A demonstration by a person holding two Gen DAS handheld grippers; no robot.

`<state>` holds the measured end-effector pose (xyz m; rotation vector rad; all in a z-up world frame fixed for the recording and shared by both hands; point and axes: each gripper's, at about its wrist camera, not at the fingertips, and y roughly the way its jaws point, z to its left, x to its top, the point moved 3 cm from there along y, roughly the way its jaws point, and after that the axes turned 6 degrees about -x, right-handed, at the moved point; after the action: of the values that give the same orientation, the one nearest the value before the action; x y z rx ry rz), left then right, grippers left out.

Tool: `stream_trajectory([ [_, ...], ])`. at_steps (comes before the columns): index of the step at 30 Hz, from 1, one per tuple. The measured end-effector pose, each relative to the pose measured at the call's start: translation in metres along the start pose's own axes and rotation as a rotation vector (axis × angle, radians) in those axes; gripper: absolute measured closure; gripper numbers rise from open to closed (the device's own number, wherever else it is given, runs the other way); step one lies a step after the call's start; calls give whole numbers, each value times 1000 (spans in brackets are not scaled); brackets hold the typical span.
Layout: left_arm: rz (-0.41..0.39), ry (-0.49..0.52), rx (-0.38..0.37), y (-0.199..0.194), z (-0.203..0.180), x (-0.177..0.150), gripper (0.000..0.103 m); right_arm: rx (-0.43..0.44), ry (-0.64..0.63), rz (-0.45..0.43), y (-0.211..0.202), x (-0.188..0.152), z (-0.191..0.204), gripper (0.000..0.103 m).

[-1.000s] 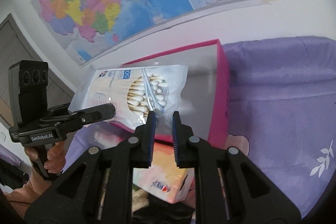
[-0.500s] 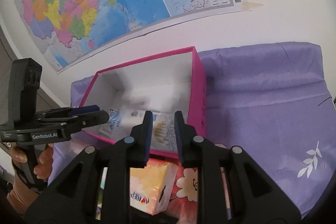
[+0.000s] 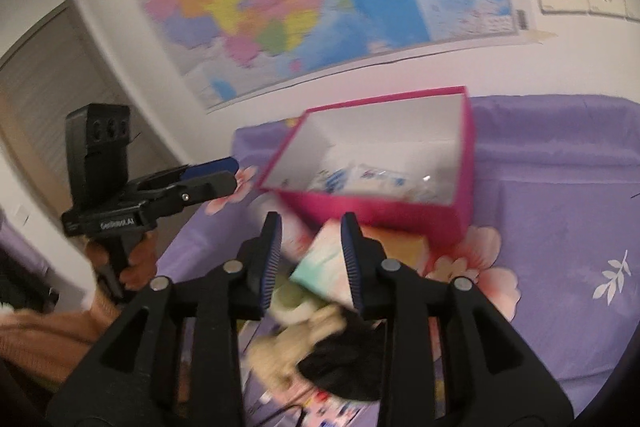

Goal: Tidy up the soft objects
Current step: 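Move the left gripper back to the pile of items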

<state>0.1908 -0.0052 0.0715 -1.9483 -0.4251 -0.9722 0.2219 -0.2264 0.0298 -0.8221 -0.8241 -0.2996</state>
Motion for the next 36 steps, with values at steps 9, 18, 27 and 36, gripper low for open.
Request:
stream_trajectory([
  [9,31,19,-32,-51,-5,-79,43,65,-137,61,-41,-55,59,70],
  [18,121,-47,-96,-59,-3,-158,43,126,-159,268,-23,-133,92,70],
  [27,254,-119,-78,-35,5,-213,43,207,-45,532,32,-219,98,70],
  [36,291,-155,-99,-23,15,-228,44,223,37,570,42,-247,95,70],
])
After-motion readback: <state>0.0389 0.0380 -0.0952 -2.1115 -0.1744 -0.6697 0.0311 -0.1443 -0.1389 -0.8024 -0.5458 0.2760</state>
